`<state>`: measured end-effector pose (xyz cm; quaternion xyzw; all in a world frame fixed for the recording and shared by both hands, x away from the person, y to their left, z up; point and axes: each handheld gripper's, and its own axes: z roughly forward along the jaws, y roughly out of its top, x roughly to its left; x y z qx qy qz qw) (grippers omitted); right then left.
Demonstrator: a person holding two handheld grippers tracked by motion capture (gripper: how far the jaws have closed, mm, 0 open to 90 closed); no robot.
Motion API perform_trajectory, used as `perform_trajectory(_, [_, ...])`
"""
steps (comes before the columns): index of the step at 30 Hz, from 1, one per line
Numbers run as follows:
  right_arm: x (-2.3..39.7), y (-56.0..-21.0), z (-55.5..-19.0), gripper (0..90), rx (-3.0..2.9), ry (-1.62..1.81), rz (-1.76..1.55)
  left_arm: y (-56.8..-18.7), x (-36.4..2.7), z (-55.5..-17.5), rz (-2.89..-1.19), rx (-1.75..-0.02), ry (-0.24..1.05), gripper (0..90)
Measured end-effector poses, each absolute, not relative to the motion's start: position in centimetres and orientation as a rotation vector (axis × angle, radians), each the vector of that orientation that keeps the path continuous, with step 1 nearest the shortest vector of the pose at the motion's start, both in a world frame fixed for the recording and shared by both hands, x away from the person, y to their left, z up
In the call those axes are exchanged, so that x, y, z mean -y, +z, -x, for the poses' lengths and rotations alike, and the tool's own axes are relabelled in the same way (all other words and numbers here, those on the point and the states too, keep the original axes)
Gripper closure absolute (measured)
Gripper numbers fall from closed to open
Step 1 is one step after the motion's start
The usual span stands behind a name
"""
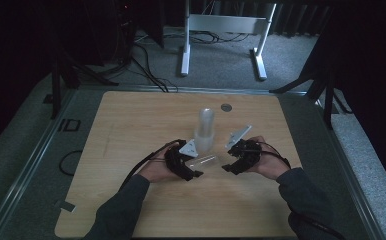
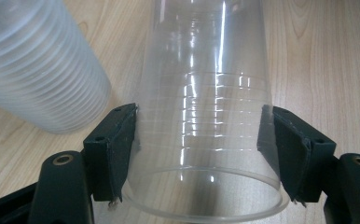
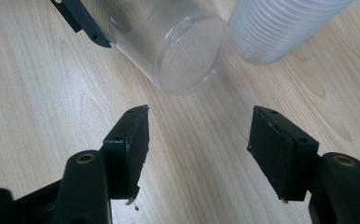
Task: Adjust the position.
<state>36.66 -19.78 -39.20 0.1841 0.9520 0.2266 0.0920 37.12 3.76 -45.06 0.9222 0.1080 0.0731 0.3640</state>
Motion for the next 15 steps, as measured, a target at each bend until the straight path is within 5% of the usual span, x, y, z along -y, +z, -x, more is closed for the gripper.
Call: perform_trajectory(15, [19.27, -39.34, -36.33, 38.8, -2.891, 0.641, -0.462, -44.99, -3.24, -36.78, -2.403, -0.232, 0.184, 29.5])
